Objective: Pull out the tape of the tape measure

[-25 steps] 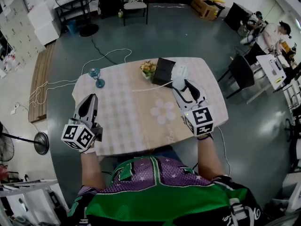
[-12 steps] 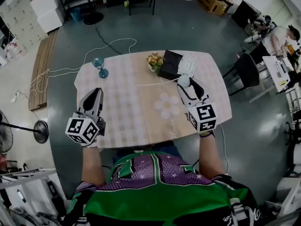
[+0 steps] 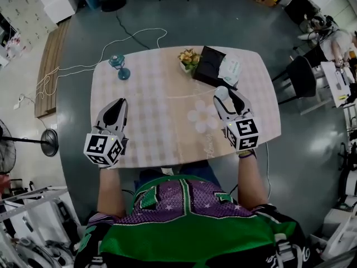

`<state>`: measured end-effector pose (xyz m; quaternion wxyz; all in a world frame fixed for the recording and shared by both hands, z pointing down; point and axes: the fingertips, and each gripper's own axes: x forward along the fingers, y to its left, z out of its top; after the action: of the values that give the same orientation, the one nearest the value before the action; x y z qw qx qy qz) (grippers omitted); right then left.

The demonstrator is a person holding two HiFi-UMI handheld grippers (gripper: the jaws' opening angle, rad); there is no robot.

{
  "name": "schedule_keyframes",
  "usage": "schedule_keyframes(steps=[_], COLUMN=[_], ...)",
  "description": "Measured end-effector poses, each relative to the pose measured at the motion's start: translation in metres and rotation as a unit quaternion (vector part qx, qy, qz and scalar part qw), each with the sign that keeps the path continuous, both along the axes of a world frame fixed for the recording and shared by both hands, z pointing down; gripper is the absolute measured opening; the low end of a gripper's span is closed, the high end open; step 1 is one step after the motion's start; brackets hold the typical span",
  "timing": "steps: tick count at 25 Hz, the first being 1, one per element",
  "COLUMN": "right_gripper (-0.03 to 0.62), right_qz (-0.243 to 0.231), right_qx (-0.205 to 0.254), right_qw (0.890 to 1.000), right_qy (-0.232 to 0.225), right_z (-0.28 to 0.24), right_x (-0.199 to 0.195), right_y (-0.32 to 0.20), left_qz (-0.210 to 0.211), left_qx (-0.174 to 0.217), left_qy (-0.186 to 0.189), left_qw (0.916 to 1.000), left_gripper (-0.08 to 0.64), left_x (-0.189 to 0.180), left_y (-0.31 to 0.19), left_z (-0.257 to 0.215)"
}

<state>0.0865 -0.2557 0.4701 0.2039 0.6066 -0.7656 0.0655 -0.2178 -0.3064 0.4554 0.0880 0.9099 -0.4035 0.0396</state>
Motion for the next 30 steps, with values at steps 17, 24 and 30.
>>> schedule_keyframes(steps=[17, 24, 30], right_gripper=[0.219, 0.219, 0.219], right_qz=[0.009, 0.003, -0.001], right_qx=[-0.098, -0.136, -0.17], right_qw=[0.994, 0.989, 0.984], right_qy=[-0.055, -0.061, -0.061], right_z=[0.115, 0.171, 0.215], right_x=[0.014, 0.016, 0.02], right_y=[-0.028, -0.037, -0.042], left_qz=[-0.038, -0.057, -0.067], left_qx=[-0.099, -0.156, -0.192], left_qy=[-0.021, -0.038, -0.057], left_qw=[0.9941, 0.9855, 0.9774], left_gripper=[0.032, 0.032, 0.032], left_x=[0.011, 0.011, 0.016], left_y=[-0.031, -0.028, -0.022], left_z=[0.113, 0.17, 0.208])
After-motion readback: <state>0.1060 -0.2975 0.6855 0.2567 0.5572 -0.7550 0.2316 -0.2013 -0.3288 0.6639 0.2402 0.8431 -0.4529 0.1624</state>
